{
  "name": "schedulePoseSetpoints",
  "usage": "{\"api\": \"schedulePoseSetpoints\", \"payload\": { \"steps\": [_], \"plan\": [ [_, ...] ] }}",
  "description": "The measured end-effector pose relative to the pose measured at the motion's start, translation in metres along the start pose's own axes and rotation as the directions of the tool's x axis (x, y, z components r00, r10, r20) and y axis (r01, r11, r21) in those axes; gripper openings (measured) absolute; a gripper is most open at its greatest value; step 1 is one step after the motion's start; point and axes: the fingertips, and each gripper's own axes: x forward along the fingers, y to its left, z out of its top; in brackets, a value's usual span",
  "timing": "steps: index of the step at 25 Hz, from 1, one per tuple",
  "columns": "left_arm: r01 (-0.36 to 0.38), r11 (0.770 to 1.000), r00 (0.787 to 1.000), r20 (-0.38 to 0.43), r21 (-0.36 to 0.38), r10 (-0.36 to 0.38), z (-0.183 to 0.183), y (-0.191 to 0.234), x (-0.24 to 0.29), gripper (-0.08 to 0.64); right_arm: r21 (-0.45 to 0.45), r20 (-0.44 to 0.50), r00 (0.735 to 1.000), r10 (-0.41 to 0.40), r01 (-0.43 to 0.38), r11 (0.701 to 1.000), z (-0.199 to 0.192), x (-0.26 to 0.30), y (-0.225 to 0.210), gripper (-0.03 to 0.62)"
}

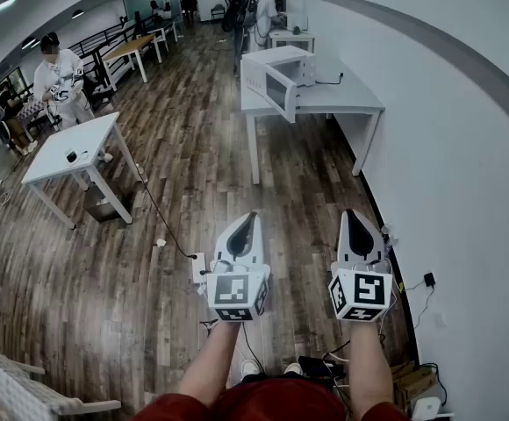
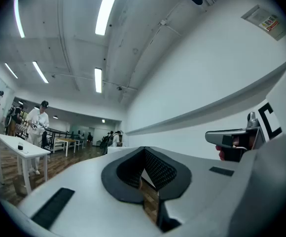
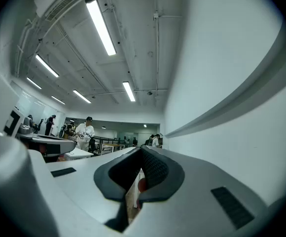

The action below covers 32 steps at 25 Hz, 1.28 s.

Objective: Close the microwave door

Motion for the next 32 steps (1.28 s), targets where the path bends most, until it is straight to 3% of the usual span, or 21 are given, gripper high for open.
{"api": "schedulePoseSetpoints", "payload": {
  "steps": [22, 32],
  "plan": [
    [-0.007, 0.997, 1.0, 0.012, 0.071, 0.006, 0.003, -0.09, 0.005, 0.026, 0.016, 0.041, 0.998, 0.047, -0.048, 0.999, -0.003, -0.034, -0.054, 0.026],
    [-0.008, 0.998, 1.0, 0.0, 0.061, 0.008, -0.01, -0.09, 0.031, 0.026, 0.017, 0.002, 0.999, 0.046, -0.046, 0.999, -0.027, -0.013, -0.068, 0.026]
  ]
}}
